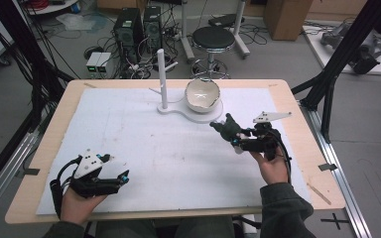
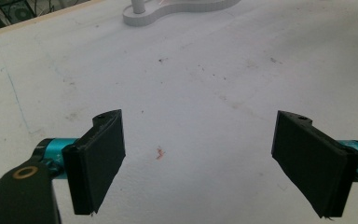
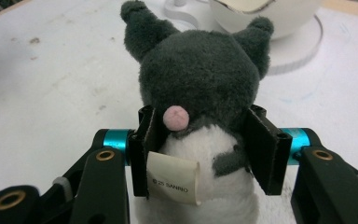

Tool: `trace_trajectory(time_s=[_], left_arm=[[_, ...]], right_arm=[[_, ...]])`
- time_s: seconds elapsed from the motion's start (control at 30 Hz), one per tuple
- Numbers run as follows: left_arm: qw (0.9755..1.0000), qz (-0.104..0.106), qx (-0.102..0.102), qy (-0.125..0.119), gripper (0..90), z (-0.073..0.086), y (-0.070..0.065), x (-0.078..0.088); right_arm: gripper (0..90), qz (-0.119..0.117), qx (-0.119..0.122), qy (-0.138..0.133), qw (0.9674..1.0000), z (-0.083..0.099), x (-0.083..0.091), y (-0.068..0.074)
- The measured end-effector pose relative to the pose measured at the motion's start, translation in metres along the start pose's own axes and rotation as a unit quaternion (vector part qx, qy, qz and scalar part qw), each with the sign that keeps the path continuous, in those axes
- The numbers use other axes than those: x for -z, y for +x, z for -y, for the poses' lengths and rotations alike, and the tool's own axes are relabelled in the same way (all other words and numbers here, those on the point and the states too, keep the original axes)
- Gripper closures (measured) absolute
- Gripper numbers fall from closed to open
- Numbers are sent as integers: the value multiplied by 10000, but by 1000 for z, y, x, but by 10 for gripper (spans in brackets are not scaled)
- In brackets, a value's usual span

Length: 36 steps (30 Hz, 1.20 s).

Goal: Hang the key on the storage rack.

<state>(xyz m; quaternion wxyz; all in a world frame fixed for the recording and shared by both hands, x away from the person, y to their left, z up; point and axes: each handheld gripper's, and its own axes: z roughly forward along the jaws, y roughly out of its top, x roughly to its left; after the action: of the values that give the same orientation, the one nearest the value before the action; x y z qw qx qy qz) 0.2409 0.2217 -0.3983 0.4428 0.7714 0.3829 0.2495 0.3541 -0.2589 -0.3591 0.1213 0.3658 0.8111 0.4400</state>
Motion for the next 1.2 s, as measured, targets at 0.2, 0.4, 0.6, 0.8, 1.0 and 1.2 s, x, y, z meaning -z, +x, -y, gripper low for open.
trace_trajectory(time_s=[0.2,0.4,0.6,0.8,1.0,1.2], left_arm=[[10000,-12,10,-24,175,0,1,1],[10000,3,33,-47,175,0,1,1],[10000,-17,16,-61,175,0,1,2],[10000,-18,37,-71,175,1,1,2],[10000,-13,16,-56,175,0,2,3],[10000,-28,19,-73,175,0,2,3]], right_arm=[[502,-196,99,-95,9997,-14,1,5],[502,-316,198,-150,9992,-26,2,9],[502,-401,239,-167,9988,-34,2,12],[503,-455,311,-180,9983,-42,0,16],[503,-523,304,-207,9980,-48,-1,19],[503,-569,366,-235,9974,-53,-4,20]])
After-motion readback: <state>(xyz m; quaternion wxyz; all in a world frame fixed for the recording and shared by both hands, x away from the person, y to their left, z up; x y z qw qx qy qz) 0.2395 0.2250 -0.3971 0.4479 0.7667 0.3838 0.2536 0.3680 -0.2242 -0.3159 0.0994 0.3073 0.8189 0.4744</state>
